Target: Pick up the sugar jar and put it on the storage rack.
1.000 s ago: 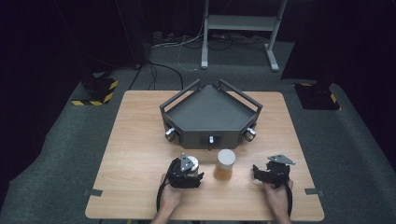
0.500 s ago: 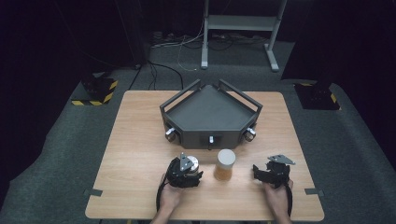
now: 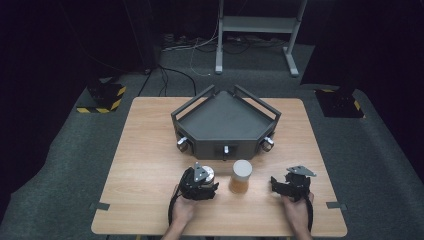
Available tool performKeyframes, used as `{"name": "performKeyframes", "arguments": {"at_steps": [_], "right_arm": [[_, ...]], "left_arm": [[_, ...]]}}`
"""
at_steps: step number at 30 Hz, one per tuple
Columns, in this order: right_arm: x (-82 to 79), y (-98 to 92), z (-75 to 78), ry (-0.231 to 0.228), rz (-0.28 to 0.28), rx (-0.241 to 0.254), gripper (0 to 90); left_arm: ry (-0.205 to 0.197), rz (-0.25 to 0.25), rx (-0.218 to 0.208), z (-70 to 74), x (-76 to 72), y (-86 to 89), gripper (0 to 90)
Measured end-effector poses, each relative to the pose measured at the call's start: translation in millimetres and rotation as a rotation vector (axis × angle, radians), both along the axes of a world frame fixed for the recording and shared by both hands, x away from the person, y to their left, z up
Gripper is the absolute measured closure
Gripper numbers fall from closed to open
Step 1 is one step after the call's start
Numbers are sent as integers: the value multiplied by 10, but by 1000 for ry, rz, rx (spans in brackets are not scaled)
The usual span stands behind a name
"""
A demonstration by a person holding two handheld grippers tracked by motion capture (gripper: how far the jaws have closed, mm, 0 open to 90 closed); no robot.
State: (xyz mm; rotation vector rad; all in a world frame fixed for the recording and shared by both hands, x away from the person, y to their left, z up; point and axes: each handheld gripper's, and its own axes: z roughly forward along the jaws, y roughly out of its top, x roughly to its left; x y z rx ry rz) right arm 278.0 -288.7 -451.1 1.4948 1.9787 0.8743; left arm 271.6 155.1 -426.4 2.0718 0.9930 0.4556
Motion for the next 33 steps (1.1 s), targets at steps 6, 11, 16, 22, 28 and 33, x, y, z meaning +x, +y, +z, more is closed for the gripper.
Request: {"name": "performKeyframes", "arguments": {"at_steps": [6, 11, 16, 22, 28, 33], "right_arm": [[0, 0, 0, 0, 0, 0, 127], [0, 0, 0, 0, 0, 0, 127], [0, 0, 0, 0, 0, 0, 127], [0, 0, 0, 0, 0, 0, 127], [-1, 0, 0, 0, 0, 0, 128], [0, -1, 0, 0, 1, 0, 128]], "left_arm": [[6, -24, 17, 125, 42, -13, 312], [11, 11, -45, 127, 43, -17, 312], [12, 4, -45, 199, 79, 5, 312], [2, 3, -54, 328, 121, 44, 311], [-1, 2, -53, 493, 202, 85, 311], [11, -44, -5, 673, 301, 130, 312]]}}
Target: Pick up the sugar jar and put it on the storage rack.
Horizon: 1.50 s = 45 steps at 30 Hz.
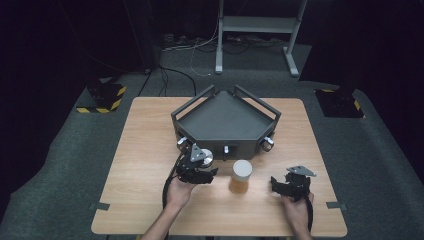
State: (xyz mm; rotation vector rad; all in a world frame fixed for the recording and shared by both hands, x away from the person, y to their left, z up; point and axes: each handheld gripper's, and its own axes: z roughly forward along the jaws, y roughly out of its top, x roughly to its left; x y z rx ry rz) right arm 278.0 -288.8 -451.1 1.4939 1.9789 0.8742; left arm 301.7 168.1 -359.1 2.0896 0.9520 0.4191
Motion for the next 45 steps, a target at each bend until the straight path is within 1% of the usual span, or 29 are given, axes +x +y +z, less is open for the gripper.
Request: {"name": "performKeyframes", "arguments": {"at_steps": [5, 9, 10, 12, 15, 18, 22, 25, 29, 33, 35, 36, 37, 38, 39, 40, 41, 45], "right_arm": [[-1, 0, 0, 0, 0, 0, 129], [-1, 0, 0, 0, 0, 0, 130], [-1, 0, 0, 0, 0, 0, 129], [-1, 0, 0, 0, 0, 0, 130], [-1, 0, 0, 0, 0, 0, 129], [-1, 0, 0, 0, 0, 0, 129], [-1, 0, 0, 0, 0, 0, 129], [-1, 0, 0, 0, 0, 0, 130], [-1, 0, 0, 0, 0, 0, 129], [-1, 0, 0, -1, 0, 0, 130], [-1, 0, 0, -1, 0, 0, 129], [-1, 0, 0, 0, 0, 0, 130], [-1, 0, 0, 0, 0, 0, 130], [-1, 0, 0, 0, 0, 0, 130], [-1, 0, 0, -1, 0, 0, 129], [-1, 0, 0, 0, 0, 0, 129], [-1, 0, 0, 0, 0, 0, 129], [-1, 0, 0, 0, 1, -1, 129]], "left_arm": [[6, -7, -10, 108, 57, 16, 312], [6, -14, -10, 208, 89, 23, 311], [6, -14, -10, 208, 89, 23, 312], [11, -23, -20, 281, 123, 42, 312], [6, -27, -19, 366, 148, 45, 312], [5, -28, -30, 436, 181, 60, 312], [-2, -29, -16, 546, 231, 32, 312], [0, -27, -21, 575, 263, 33, 312], [8, -17, -29, 627, 358, 21, 312], [9, -6, -27, 663, 417, -9, 312], [-29, 52, -92, 571, 393, -79, 312], [-19, 37, -69, 619, 426, -71, 312], [-14, 33, -64, 649, 457, -74, 312], [-19, 41, -79, 643, 470, -89, 312], [-19, 41, -79, 643, 470, -89, 312], [-8, 37, -79, 678, 505, -97, 312], [8, -1, -21, 779, 574, -80, 312], [7, 10, -12, 831, 659, -134, 312]]}}
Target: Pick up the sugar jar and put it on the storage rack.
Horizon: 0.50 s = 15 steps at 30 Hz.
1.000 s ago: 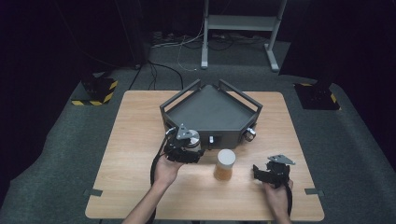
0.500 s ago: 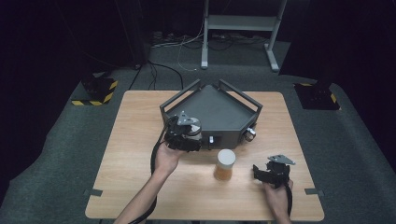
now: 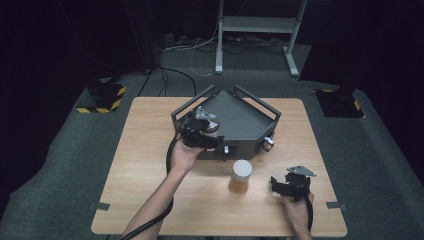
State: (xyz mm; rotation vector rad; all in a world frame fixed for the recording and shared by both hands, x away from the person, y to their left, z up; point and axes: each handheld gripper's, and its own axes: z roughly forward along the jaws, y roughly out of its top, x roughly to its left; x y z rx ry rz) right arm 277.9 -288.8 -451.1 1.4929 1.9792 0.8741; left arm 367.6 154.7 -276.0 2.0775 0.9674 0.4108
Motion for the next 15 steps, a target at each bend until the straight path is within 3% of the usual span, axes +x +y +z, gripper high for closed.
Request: {"name": "performKeyframes", "arguments": {"at_steps": [15], "right_arm": [[0, 0, 0, 0, 0, 0, 129]], "left_arm": [[-14, 100, 5, 17, 189, -142, 312]]}}
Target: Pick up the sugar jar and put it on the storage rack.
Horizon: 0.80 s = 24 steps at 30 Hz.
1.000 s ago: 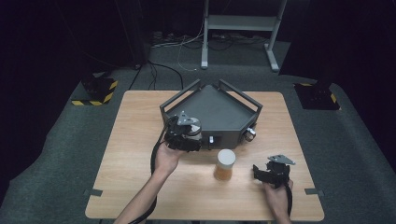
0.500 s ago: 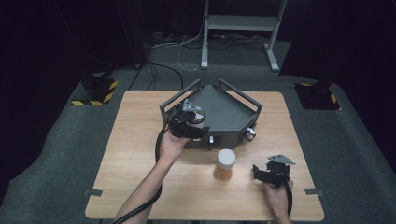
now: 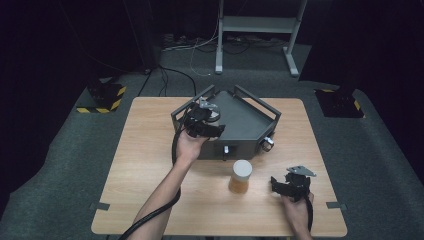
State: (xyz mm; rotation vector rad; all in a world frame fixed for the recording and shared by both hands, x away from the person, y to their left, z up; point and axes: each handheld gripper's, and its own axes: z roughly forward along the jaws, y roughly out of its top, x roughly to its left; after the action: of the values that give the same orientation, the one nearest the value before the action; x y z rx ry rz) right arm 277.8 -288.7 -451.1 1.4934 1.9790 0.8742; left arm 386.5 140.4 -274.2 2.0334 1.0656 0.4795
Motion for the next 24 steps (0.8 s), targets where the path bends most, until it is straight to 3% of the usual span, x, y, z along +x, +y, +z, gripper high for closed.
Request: {"name": "performKeyframes", "arguments": {"at_steps": [5, 17, 24], "right_arm": [[-1, 0, 0, 0, 1, 0, 131], [-2, 0, 0, 0, 1, 0, 133], [-2, 1, 0, 0, 1, 1, 134]], "left_arm": [[-11, 42, 30, -31, 50, -98, 312], [-11, 119, 12, -205, 109, -139, 311], [-6, 130, 9, -273, 122, -143, 311]]}}
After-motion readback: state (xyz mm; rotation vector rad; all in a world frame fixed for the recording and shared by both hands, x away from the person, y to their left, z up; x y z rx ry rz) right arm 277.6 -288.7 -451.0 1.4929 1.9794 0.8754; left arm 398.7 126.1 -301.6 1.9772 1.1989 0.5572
